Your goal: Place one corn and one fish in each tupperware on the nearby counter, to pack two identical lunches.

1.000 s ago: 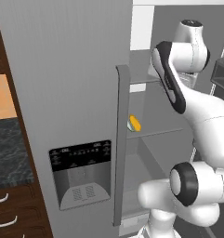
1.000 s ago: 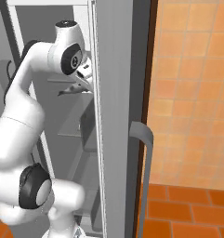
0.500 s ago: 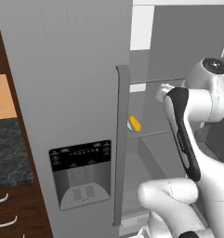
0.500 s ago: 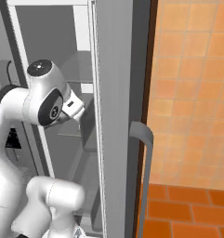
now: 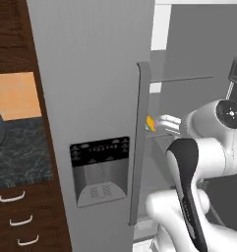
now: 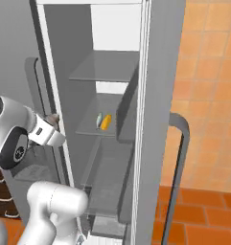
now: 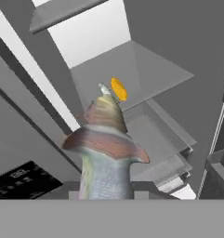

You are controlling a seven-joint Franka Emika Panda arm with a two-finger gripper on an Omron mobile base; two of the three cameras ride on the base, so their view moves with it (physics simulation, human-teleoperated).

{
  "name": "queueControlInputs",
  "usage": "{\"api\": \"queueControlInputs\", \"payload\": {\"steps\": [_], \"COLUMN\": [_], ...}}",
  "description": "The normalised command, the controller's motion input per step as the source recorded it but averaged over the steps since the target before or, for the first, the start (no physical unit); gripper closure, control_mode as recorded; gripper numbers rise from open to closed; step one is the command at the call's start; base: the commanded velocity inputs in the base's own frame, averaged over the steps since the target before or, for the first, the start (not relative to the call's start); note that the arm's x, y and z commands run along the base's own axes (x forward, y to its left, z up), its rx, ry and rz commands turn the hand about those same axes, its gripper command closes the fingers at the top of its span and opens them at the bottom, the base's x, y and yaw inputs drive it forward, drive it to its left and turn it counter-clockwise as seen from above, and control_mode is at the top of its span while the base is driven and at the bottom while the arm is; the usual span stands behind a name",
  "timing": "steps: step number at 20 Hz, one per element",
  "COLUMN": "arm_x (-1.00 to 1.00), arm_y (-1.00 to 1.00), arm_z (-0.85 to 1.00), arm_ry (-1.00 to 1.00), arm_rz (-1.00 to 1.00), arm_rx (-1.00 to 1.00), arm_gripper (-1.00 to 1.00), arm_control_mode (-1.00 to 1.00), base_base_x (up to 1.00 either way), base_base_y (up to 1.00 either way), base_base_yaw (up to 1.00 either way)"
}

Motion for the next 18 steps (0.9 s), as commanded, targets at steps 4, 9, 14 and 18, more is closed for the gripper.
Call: {"api": "queueControlInputs", "payload": {"steps": [4, 9, 14, 18], "arm_x": [0.0, 0.0, 0.0, 0.0], "arm_y": [0.0, 0.0, 0.0, 0.0], "arm_z": [0.0, 0.0, 0.0, 0.0], "arm_ry": [0.0, 0.0, 0.0, 0.0], "arm_rz": [0.0, 0.0, 0.0, 0.0], "arm_rx": [0.0, 0.0, 0.0, 0.0], "arm_gripper": [1.0, 1.0, 1.0, 1.0], "arm_control_mode": [1.0, 1.0, 1.0, 1.0], "base_base_x": [-0.93, -0.28, 0.26, 0.69], "base_base_y": [1.0, 1.0, 1.0, 1.0], "base_base_yaw": [0.22, 0.13, 0.01, 0.0]}}
